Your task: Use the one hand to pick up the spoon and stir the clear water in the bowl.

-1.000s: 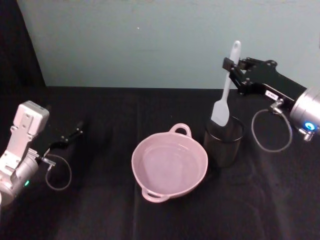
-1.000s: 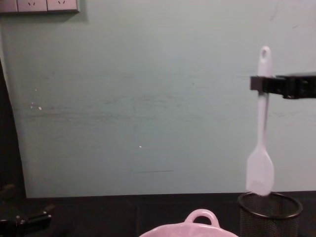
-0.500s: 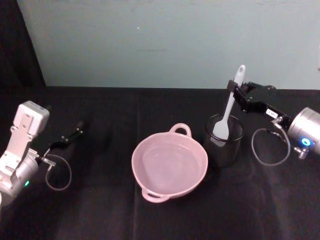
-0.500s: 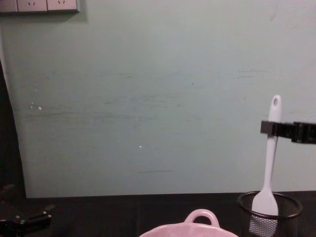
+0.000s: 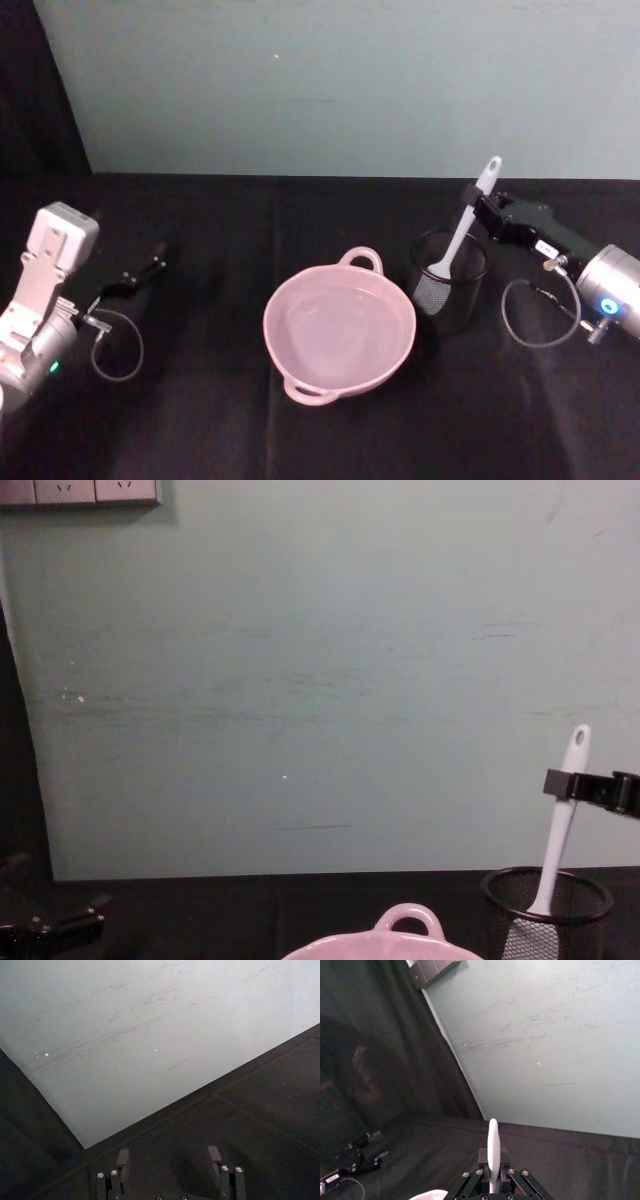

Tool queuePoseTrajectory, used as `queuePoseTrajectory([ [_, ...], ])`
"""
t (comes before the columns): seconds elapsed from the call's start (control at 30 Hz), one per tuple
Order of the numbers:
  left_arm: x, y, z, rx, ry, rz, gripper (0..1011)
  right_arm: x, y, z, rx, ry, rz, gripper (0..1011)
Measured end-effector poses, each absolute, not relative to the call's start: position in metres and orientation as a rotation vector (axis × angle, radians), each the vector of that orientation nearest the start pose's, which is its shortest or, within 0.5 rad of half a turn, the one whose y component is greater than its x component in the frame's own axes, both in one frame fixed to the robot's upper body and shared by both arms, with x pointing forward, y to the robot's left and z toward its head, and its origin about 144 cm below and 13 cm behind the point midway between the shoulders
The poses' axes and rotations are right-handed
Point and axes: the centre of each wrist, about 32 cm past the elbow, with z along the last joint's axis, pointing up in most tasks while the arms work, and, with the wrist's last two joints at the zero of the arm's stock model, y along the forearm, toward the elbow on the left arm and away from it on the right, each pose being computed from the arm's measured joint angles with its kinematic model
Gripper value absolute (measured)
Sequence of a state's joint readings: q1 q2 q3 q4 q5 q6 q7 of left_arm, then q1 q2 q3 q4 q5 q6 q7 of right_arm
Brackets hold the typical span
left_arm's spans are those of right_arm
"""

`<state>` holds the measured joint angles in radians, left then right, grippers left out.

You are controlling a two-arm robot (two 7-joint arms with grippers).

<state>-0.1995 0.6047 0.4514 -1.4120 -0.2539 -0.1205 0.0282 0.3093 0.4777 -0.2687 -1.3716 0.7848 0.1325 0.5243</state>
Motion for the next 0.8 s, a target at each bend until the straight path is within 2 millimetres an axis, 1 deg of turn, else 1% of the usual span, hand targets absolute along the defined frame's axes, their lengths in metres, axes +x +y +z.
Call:
queuePoseTrajectory([
  [0.23,0.489,0.310,1.140,0.304,-0.285,1.248,1005,0.537,-0.324,1.174,0.191,0.321,-0.894,112],
  [0.33,0.489,0.310,1.140,0.304,-0.285,1.248,1005,0.539,-0.328,1.162,0.226,0.365,-0.919,143],
  [0.37,0.489,0.310,1.140,0.304,-0.285,1.248,1005,0.539,-0.329,1.160,0.233,0.375,-0.924,183],
  [0.4,0.489,0.310,1.140,0.304,-0.285,1.248,1005,0.539,-0.330,1.157,0.245,0.388,-0.929,194],
  [0.47,0.489,0.310,1.140,0.305,-0.285,1.248,1005,0.539,-0.334,1.146,0.278,0.428,-0.949,277],
  [0.53,0.489,0.310,1.140,0.304,-0.285,1.248,1005,0.538,-0.337,1.138,0.305,0.458,-0.969,335],
  [0.6,0.489,0.310,1.140,0.304,-0.285,1.248,1005,0.538,-0.339,1.134,0.315,0.468,-0.979,392],
  [0.63,0.489,0.310,1.140,0.304,-0.285,1.248,1005,0.537,-0.341,1.131,0.320,0.477,-0.987,440],
  [0.67,0.489,0.310,1.140,0.304,-0.285,1.248,1005,0.537,-0.341,1.130,0.323,0.479,-0.990,460],
  [0.7,0.489,0.310,1.140,0.304,-0.285,1.248,1005,0.536,-0.342,1.129,0.324,0.480,-0.991,523],
  [0.73,0.489,0.310,1.140,0.304,-0.285,1.248,1005,0.535,-0.343,1.129,0.321,0.478,-0.994,523],
  [0.77,0.489,0.310,1.140,0.304,-0.285,1.248,1005,0.535,-0.344,1.129,0.318,0.474,-0.994,564],
  [0.8,0.489,0.310,1.140,0.304,-0.285,1.248,1005,0.534,-0.344,1.130,0.315,0.470,-0.993,583],
])
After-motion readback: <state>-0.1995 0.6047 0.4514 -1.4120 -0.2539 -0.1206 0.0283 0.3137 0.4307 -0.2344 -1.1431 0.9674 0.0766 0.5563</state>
